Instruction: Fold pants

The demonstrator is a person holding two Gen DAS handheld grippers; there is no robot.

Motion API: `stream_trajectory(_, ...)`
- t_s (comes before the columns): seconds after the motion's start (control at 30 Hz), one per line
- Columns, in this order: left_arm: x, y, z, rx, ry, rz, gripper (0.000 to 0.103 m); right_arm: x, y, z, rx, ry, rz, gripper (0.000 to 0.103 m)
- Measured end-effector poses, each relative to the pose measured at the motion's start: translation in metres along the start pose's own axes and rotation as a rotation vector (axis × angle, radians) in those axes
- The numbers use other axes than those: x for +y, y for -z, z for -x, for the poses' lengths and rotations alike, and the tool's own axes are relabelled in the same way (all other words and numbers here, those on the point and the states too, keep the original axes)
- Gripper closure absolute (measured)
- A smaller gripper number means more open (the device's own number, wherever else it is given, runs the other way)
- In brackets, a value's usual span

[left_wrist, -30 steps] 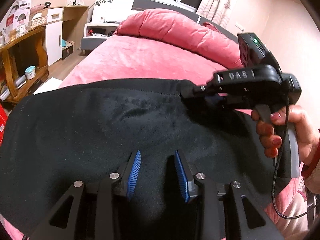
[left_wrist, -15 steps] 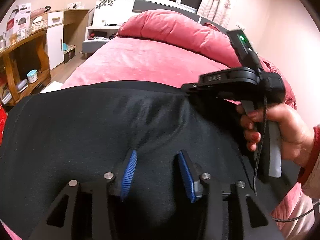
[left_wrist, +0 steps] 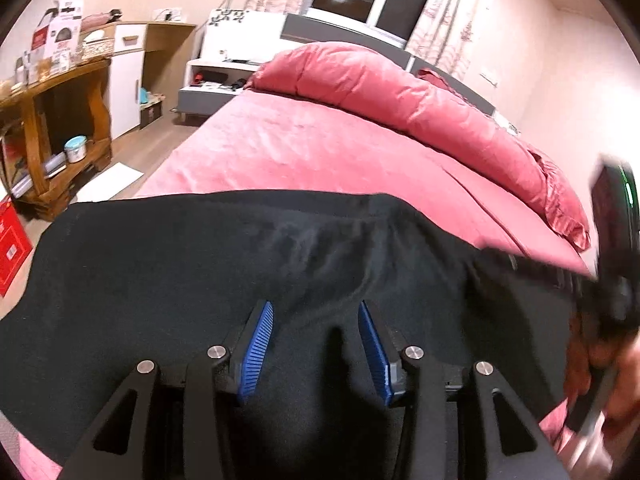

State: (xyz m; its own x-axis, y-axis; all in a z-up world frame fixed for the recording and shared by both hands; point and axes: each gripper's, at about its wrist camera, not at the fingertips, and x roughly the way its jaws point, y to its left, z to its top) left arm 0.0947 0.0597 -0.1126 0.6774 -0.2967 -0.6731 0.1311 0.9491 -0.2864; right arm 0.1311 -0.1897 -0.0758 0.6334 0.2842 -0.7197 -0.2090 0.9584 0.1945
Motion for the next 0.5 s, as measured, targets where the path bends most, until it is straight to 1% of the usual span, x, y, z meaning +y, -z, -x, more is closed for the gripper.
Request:
stream_trajectory(0.07,0.002,-0.002,-0.006,0.028,-0.012,0.011,0.056,-0.014,0.015,-0.001,0.031,0.04,-0.031,0.09)
stream_trajectory(0.13,0.001,-0.001,-0.015,0.064,-0.035,-0.003,0.056,-0.031,0.025,-0.009,0.069,0.081,-0.09,0.091)
stream_trajectory(0.17,0.001,0.002,-0.02,0.082,-0.048,-0.013,0.056,-0.043,0.028,-0.015,0.076,0.085,-0.127,0.097)
stream_trajectory(0.23,-0.003,0.002,-0.022,0.079,-0.063,-0.039,0.056,-0.054,0.029,-0.018,0.055,0.082,-0.153,0.103)
stream_trajectory(0.33,-0.008,0.003,-0.02,0.093,-0.082,-0.064,0.056,-0.06,0.028,-0.018,0.038,0.088,-0.172,0.103)
stream_trajectory(0.43,-0.008,0.007,-0.014,0.093,-0.083,-0.062,0.056,-0.065,0.03,-0.005,0.023,0.056,-0.249,0.102)
stream_trajectory(0.47,-0.009,0.008,-0.011,0.089,-0.083,-0.059,0.056,-0.068,0.032,0.005,0.008,0.037,-0.278,0.095)
stream_trajectory(0.5,-0.01,0.01,-0.007,0.081,-0.074,-0.052,0.056,-0.071,0.036,0.017,-0.012,0.028,-0.294,0.09)
